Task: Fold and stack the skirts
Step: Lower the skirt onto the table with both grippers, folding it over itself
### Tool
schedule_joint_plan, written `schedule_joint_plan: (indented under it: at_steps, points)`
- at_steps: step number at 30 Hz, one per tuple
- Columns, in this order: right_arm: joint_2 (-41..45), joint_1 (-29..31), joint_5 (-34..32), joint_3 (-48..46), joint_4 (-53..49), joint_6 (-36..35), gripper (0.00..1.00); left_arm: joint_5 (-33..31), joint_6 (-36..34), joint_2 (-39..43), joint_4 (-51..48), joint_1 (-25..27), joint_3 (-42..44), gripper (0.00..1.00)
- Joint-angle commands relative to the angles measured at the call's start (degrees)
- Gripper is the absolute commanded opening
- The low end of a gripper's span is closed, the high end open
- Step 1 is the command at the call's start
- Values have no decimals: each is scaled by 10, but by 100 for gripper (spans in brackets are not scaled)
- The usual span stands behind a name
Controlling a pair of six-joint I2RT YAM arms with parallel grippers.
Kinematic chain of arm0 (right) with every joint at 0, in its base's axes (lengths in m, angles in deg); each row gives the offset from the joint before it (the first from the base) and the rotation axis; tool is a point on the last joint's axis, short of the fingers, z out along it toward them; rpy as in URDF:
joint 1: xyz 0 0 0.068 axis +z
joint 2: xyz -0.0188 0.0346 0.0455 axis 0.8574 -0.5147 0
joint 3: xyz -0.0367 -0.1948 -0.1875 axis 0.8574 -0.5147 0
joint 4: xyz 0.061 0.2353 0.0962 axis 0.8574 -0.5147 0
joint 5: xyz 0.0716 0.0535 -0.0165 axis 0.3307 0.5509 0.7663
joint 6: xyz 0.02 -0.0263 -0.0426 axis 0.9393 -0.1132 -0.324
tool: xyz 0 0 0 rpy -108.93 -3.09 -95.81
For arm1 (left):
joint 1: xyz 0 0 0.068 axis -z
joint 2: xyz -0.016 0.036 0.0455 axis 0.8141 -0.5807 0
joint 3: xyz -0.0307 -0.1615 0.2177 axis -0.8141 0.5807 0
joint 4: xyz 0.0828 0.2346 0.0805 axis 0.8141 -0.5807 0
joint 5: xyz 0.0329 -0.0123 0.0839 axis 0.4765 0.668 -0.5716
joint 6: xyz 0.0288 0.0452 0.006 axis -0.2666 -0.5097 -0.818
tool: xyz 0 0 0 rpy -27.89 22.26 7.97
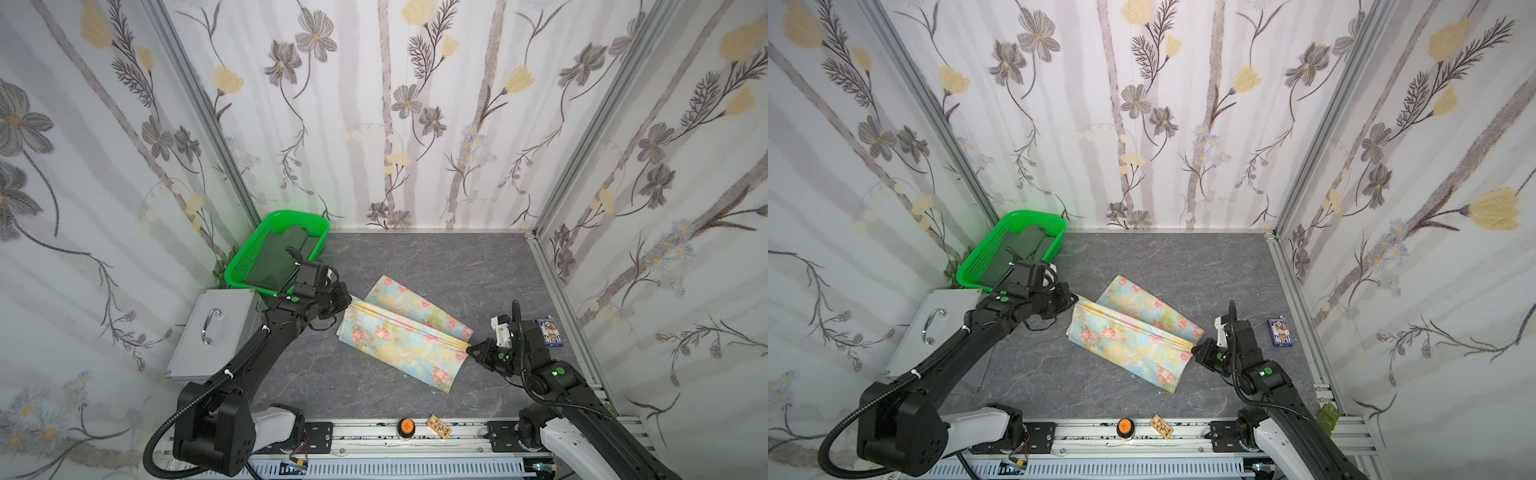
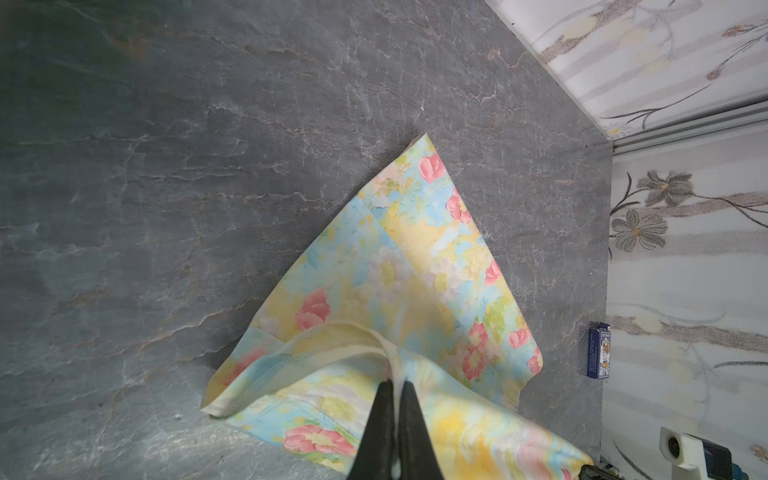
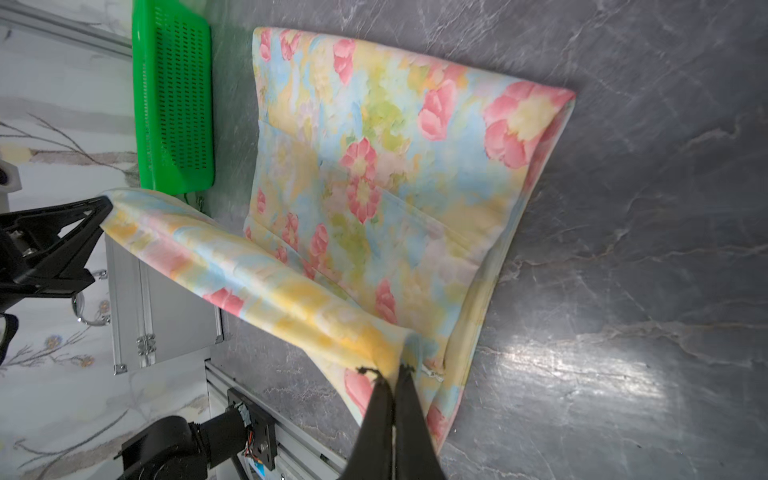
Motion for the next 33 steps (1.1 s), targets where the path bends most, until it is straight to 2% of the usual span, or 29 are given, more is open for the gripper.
schedule_joint_plan:
  at_steps: [1, 11, 18, 33]
  points:
    - [-24, -19, -66, 8, -18, 2, 0, -71, -27, -52, 27, 7, -51, 0]
    - [-51, -67, -78, 12, 7, -7, 0, -91, -58, -215, 29, 35, -211, 0]
    - [-89, -77, -89, 17, 29, -11, 0, -90, -65, -309, 29, 44, -280, 0]
    - [-190, -81, -80, 31, 88, -22, 0, -122, -81, -390, 28, 43, -341, 0]
